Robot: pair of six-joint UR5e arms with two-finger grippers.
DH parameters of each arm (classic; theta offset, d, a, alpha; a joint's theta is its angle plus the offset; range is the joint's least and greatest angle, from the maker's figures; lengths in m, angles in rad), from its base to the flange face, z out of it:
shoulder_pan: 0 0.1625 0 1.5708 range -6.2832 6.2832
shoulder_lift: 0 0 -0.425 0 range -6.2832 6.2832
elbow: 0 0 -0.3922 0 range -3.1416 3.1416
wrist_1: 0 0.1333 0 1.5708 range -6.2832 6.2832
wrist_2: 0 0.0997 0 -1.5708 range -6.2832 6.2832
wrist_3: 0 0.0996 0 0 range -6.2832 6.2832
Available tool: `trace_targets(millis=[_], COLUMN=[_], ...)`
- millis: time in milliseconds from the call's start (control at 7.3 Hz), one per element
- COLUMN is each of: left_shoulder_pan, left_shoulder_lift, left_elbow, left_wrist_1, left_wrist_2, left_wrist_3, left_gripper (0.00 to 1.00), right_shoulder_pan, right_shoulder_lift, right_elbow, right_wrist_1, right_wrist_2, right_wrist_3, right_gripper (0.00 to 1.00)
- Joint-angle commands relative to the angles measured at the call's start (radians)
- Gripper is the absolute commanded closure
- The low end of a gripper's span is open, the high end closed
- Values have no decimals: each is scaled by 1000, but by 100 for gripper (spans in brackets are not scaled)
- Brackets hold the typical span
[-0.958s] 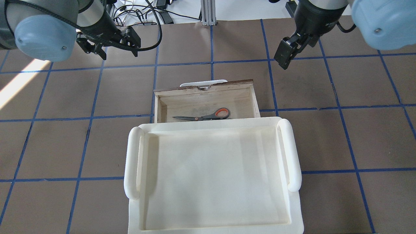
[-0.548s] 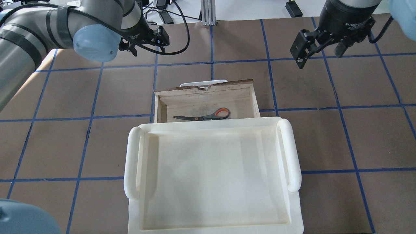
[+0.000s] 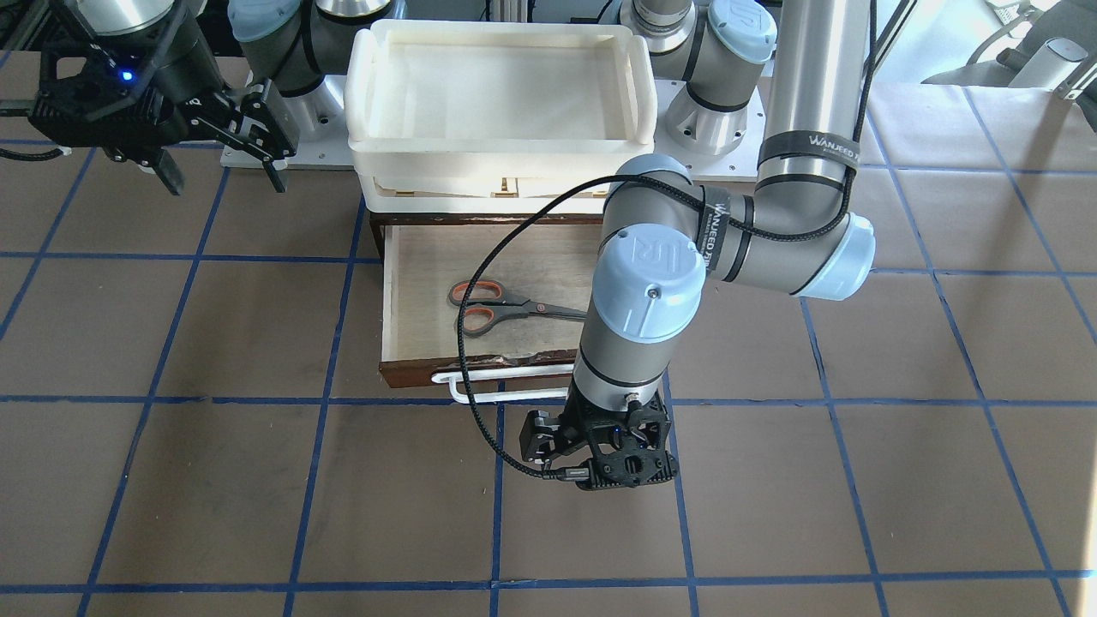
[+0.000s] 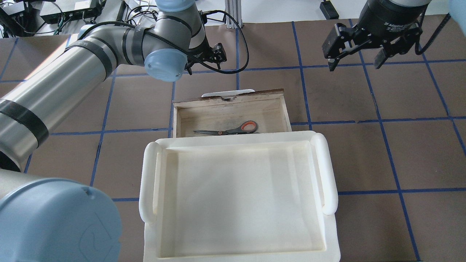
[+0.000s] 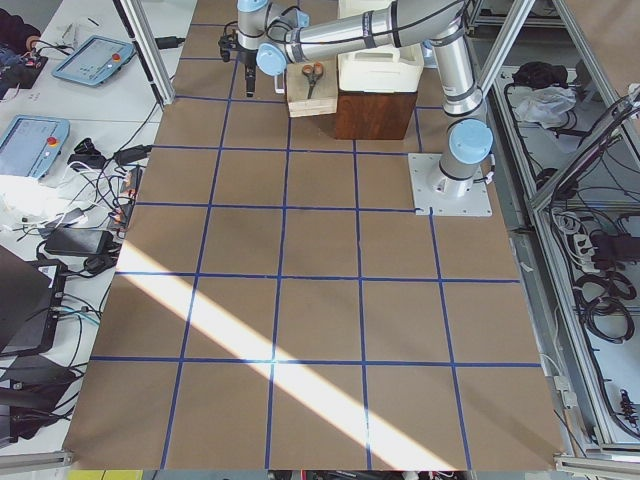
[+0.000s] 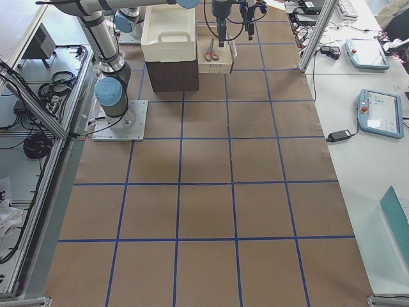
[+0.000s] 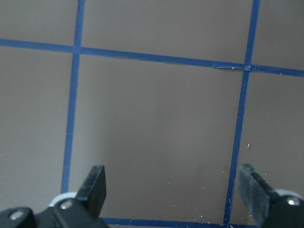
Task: Put scissors in drawer and close it
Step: 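Move the left gripper over the drawer's white handle while the right arm withdraws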
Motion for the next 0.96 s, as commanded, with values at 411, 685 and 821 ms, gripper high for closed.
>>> trace_targets(millis=[411, 685, 821], left_shoulder_pan=[-31, -31, -31], left_shoulder_lift=[-25, -13, -13], left_elbow=[1, 27, 47], left_wrist_1=[-143, -242, -297], left_wrist_2=[-53, -67, -68], left_wrist_3=[-74, -86, -105], left_gripper=[0, 0, 0], right_shoulder_pan=[-5, -5, -5], right_shoulder_lift=[-5, -45, -45], right_elbow=[2, 6, 8], right_wrist_1=[-3, 2, 2], right_wrist_2=[-15, -15, -15], right_wrist_3=[-2, -5, -5], right_gripper=[0, 0, 0])
